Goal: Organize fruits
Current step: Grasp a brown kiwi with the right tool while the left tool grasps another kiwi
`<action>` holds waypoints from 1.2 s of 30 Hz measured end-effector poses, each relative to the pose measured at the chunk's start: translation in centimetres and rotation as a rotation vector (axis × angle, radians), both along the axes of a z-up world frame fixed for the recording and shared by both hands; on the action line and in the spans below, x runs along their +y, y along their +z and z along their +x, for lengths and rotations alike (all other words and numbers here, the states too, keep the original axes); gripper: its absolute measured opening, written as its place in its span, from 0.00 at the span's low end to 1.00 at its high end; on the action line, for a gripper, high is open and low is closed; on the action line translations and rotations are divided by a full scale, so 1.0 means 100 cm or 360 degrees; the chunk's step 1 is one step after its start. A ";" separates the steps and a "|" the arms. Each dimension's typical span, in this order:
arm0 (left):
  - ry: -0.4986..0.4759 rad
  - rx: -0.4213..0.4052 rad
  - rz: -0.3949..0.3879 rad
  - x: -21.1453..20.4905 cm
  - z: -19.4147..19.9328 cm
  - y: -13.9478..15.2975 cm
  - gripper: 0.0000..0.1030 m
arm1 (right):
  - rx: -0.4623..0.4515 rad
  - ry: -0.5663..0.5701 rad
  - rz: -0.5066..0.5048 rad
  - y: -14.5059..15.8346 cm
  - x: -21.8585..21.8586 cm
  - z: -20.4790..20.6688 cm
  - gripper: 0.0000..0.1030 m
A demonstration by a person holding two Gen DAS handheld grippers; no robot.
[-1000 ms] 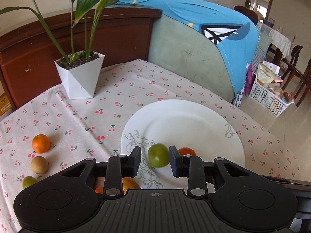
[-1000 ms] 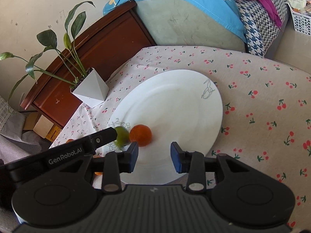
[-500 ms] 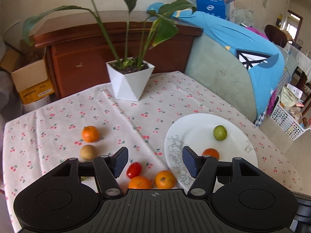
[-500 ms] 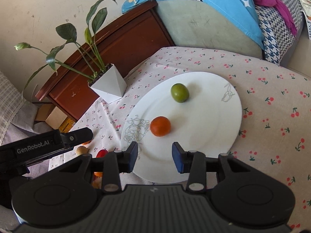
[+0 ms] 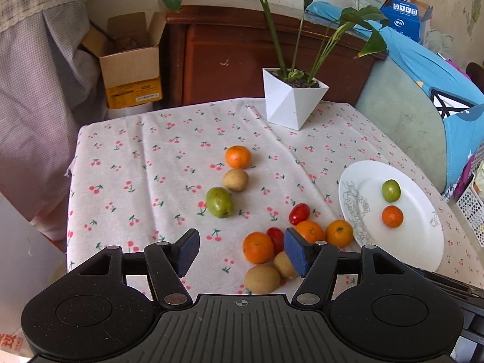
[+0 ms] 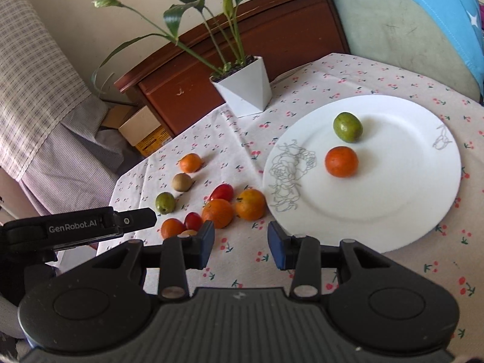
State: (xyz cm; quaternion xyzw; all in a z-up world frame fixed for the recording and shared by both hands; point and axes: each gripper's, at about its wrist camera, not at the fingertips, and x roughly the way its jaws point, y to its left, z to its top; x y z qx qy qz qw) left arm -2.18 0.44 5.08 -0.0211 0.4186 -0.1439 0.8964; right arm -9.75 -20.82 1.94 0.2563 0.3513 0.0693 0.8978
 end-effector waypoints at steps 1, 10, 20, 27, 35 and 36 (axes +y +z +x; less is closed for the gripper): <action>0.0003 0.0001 0.0012 0.003 -0.003 -0.001 0.60 | 0.0000 0.0016 0.0001 -0.001 0.003 0.001 0.39; -0.0036 0.0023 0.0098 0.017 -0.012 -0.012 0.59 | -0.0006 0.0142 0.0044 -0.011 0.028 0.011 0.39; -0.0086 0.0048 0.0182 0.020 -0.014 -0.022 0.58 | 0.0014 0.0160 0.0055 -0.021 0.043 0.026 0.39; -0.0145 0.0049 0.0177 0.019 -0.016 -0.023 0.59 | -0.0005 0.0139 0.0087 -0.024 0.042 0.030 0.28; -0.0214 0.0038 0.0124 0.012 -0.018 -0.021 0.58 | -0.0034 0.0122 0.0065 -0.015 0.037 0.025 0.26; -0.0226 0.0035 0.0114 0.010 -0.019 -0.021 0.58 | -0.0043 0.0116 0.0056 -0.013 0.036 0.024 0.26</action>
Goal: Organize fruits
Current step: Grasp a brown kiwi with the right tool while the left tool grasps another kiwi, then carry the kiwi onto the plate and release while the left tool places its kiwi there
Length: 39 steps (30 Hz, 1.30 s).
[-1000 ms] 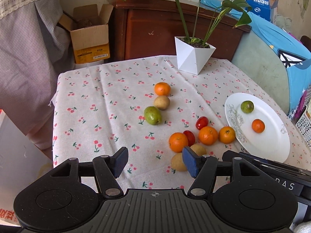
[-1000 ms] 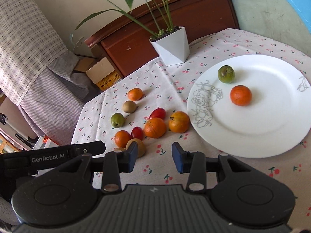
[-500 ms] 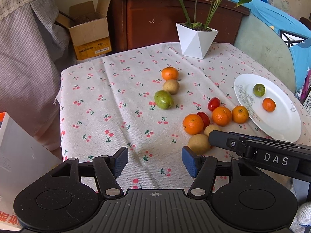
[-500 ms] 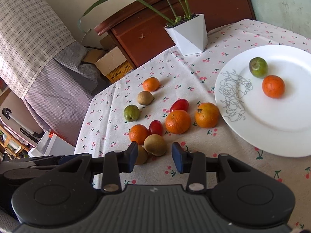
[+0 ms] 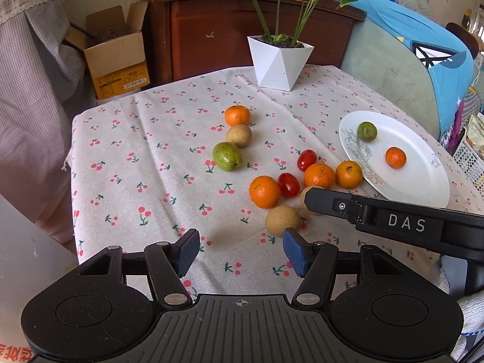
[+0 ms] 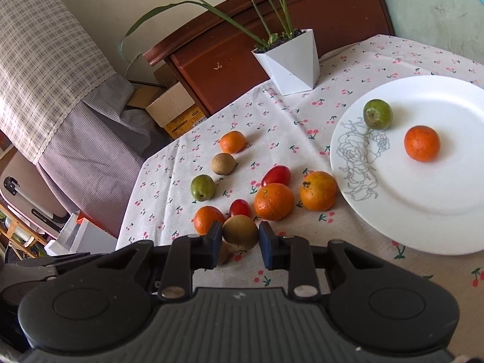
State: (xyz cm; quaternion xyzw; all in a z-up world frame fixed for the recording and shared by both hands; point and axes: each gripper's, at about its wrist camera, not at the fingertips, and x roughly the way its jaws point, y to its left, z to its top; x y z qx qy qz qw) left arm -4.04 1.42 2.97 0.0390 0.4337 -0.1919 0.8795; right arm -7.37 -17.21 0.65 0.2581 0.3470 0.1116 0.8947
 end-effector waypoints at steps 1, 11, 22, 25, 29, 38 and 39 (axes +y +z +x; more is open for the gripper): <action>-0.0012 -0.0003 -0.0013 -0.002 -0.001 0.000 0.58 | -0.0009 -0.0008 -0.0002 0.002 -0.001 -0.002 0.26; -0.0059 -0.0031 -0.0019 -0.027 -0.001 -0.011 0.52 | -0.0026 -0.0061 0.0026 0.009 -0.014 -0.009 0.26; -0.0054 -0.0088 0.0021 -0.039 -0.001 -0.015 0.26 | -0.0014 -0.0106 0.0023 0.010 -0.025 -0.016 0.26; -0.0065 -0.0079 0.0000 -0.042 -0.003 -0.013 0.26 | -0.0026 -0.0127 0.0030 0.013 -0.030 -0.019 0.26; -0.0057 -0.0086 -0.0061 -0.046 -0.004 -0.004 0.26 | -0.0060 -0.0162 0.0036 0.019 -0.039 -0.026 0.26; -0.0129 -0.0160 -0.0261 -0.078 0.001 0.019 0.26 | -0.0105 -0.0431 0.0023 0.032 -0.083 -0.044 0.26; -0.0145 -0.0165 -0.0259 -0.085 0.001 0.019 0.26 | -0.0099 -0.0467 0.0015 0.032 -0.088 -0.045 0.26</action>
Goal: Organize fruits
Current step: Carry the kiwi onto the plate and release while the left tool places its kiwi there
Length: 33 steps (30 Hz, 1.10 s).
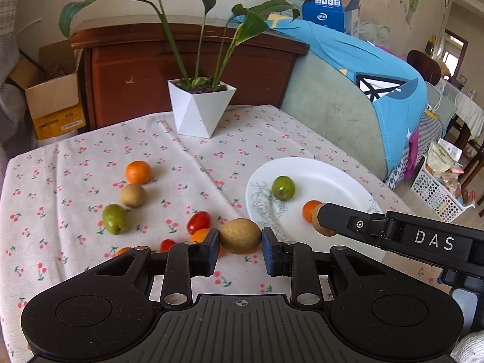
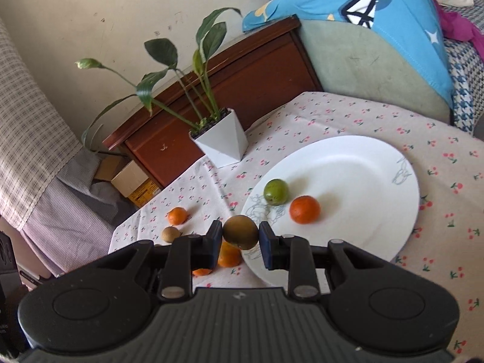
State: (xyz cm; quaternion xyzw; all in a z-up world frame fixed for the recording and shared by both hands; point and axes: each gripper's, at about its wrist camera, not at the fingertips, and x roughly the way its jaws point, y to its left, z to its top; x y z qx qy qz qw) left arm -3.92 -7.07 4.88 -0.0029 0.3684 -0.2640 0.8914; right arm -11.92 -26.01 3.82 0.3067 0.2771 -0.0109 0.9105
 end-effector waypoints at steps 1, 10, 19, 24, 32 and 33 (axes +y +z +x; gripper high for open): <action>-0.0016 -0.0005 -0.0001 -0.006 0.001 0.000 0.26 | 0.0011 -0.0029 -0.0001 -0.001 -0.004 -0.001 0.26; -0.0142 0.0010 0.0006 -0.045 0.006 -0.013 0.26 | 0.0177 -0.0237 0.0111 -0.021 -0.032 -0.004 0.26; -0.0171 0.0036 0.0023 -0.061 0.011 -0.020 0.27 | 0.0230 -0.0310 0.0139 -0.029 -0.038 -0.004 0.29; -0.0164 0.0032 0.0011 -0.062 0.011 -0.016 0.34 | 0.0209 -0.0337 0.0121 -0.026 -0.039 -0.006 0.29; -0.0023 0.0004 0.0020 -0.046 0.019 0.002 0.57 | 0.0189 -0.0295 0.0117 -0.023 -0.034 -0.003 0.31; -0.0014 0.0001 0.0020 -0.042 0.019 0.004 0.57 | 0.0186 -0.0280 0.0116 -0.022 -0.032 -0.002 0.31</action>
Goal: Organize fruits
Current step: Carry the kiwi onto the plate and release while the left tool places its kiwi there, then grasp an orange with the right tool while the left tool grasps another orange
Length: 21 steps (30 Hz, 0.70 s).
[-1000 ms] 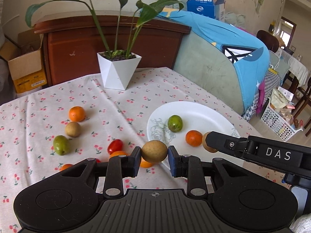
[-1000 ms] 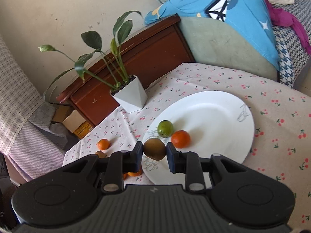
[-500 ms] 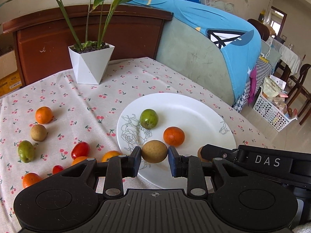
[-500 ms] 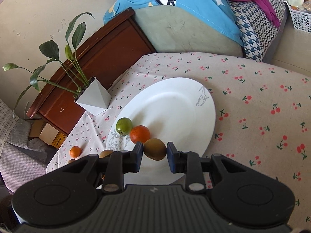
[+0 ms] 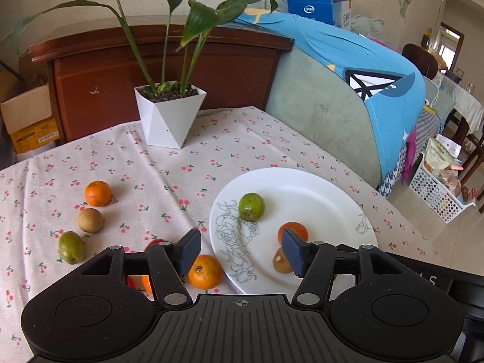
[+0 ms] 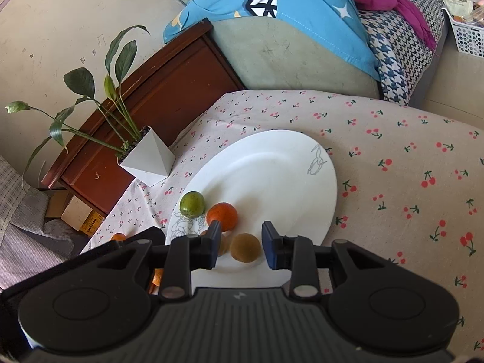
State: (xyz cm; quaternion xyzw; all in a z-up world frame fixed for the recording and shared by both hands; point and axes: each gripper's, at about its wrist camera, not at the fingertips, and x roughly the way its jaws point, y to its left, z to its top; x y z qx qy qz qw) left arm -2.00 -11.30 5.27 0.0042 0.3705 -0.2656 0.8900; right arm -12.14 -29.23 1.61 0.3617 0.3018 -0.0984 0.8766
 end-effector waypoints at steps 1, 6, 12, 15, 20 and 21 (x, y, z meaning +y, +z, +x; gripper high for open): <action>0.0012 0.0006 0.0001 0.004 0.001 0.002 0.59 | -0.0006 0.0018 -0.0003 0.001 0.002 0.001 0.31; 0.0099 0.0046 0.0014 0.027 0.007 0.013 0.62 | -0.0037 0.0116 -0.0028 0.007 0.015 0.003 0.33; 0.0194 0.0070 0.0041 0.059 0.014 0.024 0.63 | -0.0057 0.0231 -0.0055 0.010 0.031 0.007 0.34; 0.0228 0.0054 0.0071 0.072 0.015 0.029 0.63 | -0.0068 0.0303 -0.0073 0.011 0.041 0.009 0.34; 0.0328 0.0056 0.0083 0.097 0.017 0.029 0.63 | -0.0085 0.0412 -0.0111 0.013 0.058 0.014 0.34; 0.0347 0.0074 0.0078 0.101 0.018 0.026 0.63 | -0.0087 0.0435 -0.0108 0.012 0.061 0.015 0.34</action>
